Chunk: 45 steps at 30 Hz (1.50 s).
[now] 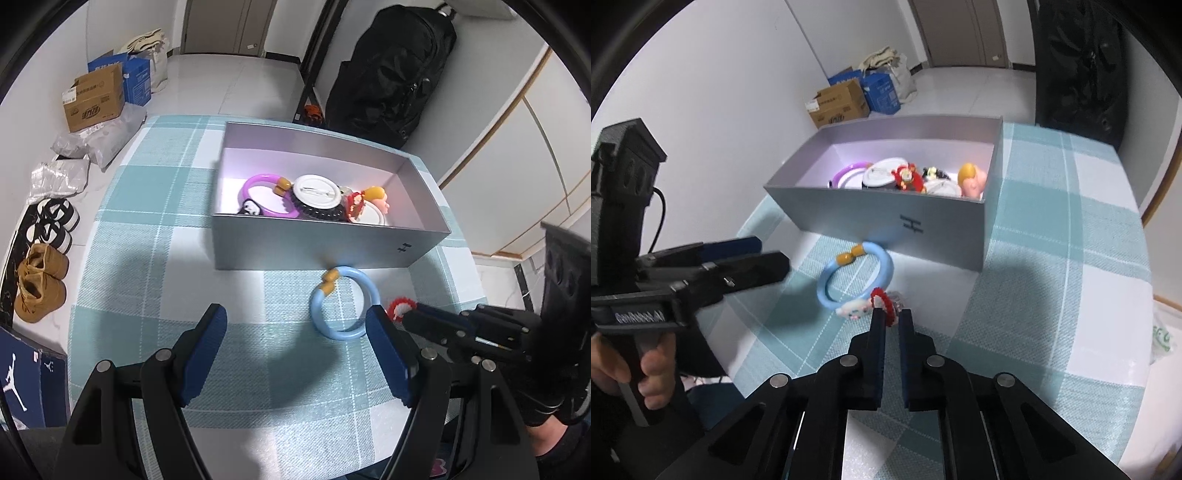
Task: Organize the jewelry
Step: 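Grasp the blue ring rattle with the left tool while the right tool grips its red flower, then carry the blue ring rattle into the white box and open both tools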
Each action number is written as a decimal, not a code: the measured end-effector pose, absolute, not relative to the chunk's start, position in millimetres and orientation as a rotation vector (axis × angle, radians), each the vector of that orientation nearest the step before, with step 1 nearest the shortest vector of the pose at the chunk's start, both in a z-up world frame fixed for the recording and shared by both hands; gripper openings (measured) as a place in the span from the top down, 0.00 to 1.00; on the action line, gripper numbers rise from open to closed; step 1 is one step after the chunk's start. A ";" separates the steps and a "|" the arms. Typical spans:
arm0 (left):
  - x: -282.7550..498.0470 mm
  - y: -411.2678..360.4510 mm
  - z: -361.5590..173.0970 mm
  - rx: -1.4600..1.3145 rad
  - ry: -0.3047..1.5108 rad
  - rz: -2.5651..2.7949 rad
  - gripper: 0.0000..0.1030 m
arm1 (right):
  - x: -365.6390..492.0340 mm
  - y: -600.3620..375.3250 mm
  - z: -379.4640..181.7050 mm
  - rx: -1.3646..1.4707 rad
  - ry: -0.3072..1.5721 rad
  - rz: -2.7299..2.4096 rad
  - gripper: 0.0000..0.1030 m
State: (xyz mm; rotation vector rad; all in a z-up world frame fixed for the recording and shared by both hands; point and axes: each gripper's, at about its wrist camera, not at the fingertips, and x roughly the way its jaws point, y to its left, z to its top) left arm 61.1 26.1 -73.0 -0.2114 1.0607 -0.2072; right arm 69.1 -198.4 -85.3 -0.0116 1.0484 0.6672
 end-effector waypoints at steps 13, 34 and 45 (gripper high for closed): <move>61.4 -1.1 -78.5 -0.083 1.068 -0.225 0.28 | 60.9 -225.1 -66.2 0.051 1.005 0.647 0.94; 71.2 -24.3 -91.9 0.013 1.099 -0.186 0.28 | 53.1 -251.7 -36.8 0.113 0.914 0.627 0.94; 66.0 -27.1 -90.6 0.042 1.093 -0.217 0.46 | 45.8 -254.5 -31.0 0.126 0.899 0.629 0.94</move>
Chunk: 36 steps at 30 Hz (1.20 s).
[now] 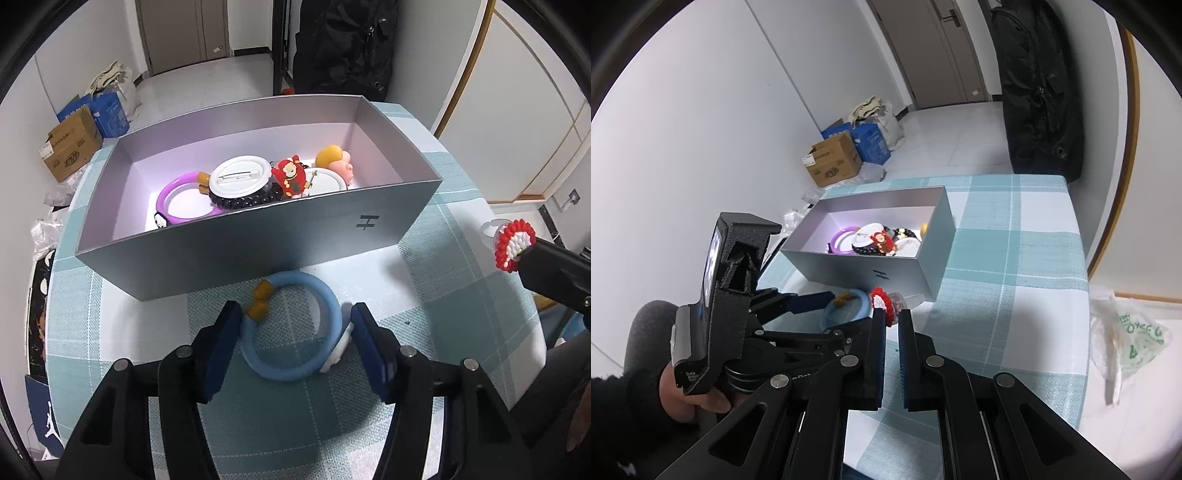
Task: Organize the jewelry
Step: 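Carry the blue ring rattle into the white box and open both tools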
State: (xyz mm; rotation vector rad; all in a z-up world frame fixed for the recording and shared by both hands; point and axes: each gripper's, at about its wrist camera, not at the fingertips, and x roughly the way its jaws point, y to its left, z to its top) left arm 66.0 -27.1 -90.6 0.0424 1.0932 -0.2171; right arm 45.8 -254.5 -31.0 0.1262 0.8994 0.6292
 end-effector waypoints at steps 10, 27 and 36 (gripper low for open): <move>61.8 -23.5 -76.3 -0.017 1.069 -0.238 0.46 | 50.6 -254.0 -29.7 0.139 0.892 0.639 0.94; 60.7 -1.1 -29.3 -0.177 0.902 -0.285 0.46 | 64.4 -235.9 -17.4 0.151 0.856 0.675 0.94; 74.9 17.1 -18.7 -0.250 0.847 -0.285 0.46 | 81.7 -225.3 -10.8 0.175 0.842 0.702 0.94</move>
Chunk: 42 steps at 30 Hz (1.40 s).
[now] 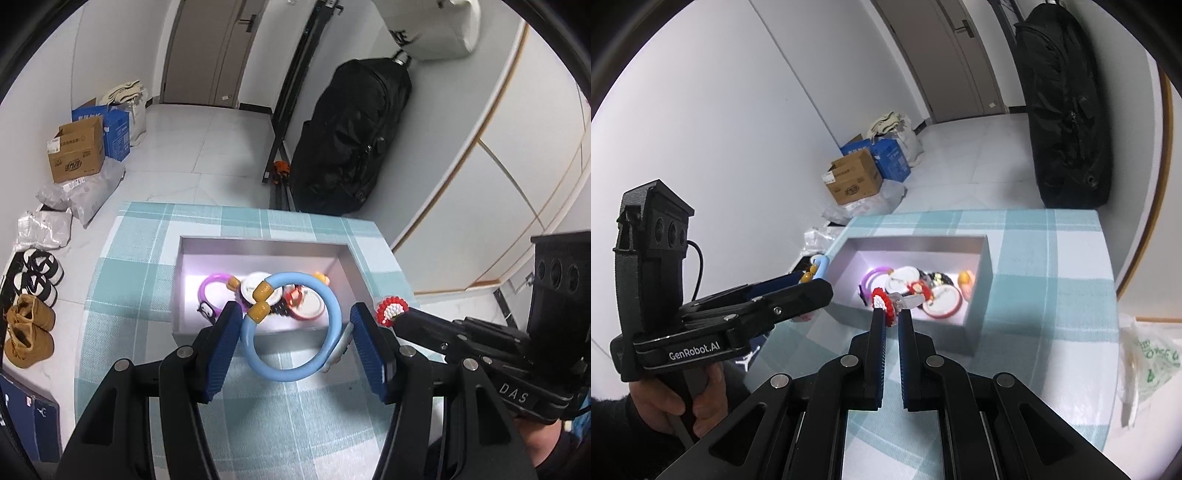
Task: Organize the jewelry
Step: 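Carry the blue ring rattle into the white box and open both tools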
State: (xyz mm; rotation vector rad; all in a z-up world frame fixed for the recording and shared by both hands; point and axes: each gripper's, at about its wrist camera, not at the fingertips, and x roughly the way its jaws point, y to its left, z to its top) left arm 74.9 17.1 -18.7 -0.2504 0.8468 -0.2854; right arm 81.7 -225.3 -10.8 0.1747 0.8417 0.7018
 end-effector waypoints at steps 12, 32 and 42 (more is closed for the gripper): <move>105.8 31.6 -21.8 -0.316 0.884 -0.271 0.46 | 111.9 -207.5 -11.8 0.185 0.855 0.747 0.94; 143.5 30.5 -53.8 -0.347 1.029 -0.251 0.46 | 156.3 -205.3 -33.4 0.227 0.935 0.746 0.94; 149.1 25.7 -54.0 -0.315 1.033 -0.241 0.46 | 159.3 -204.6 -41.2 0.221 0.958 0.731 0.94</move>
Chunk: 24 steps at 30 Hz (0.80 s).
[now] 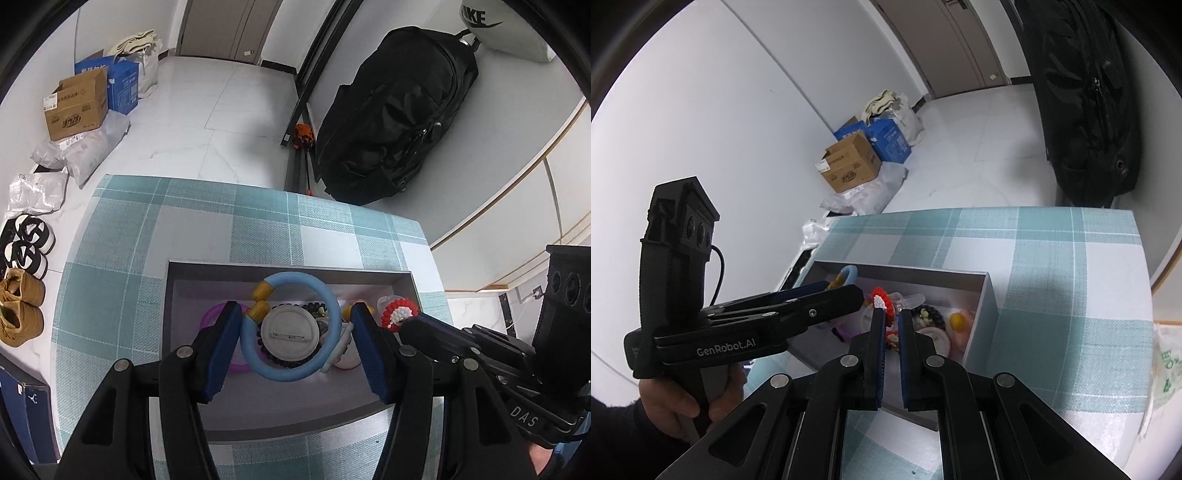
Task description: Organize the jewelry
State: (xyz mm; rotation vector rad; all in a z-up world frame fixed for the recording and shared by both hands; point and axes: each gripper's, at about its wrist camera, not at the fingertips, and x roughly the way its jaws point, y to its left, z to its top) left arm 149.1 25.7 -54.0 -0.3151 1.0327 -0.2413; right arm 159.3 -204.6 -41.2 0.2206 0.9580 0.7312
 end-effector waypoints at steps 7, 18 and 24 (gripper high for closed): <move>153.0 29.3 -57.8 -0.364 1.058 -0.271 0.45 | 160.0 -202.7 -41.6 0.208 0.945 0.728 0.91; 141.3 23.5 -45.8 -0.311 1.003 -0.271 0.31 | 155.0 -210.8 -33.2 0.206 0.900 0.688 0.67; 133.7 22.6 -40.8 -0.260 0.975 -0.231 0.31 | 149.3 -214.3 -29.5 0.196 0.877 0.660 0.48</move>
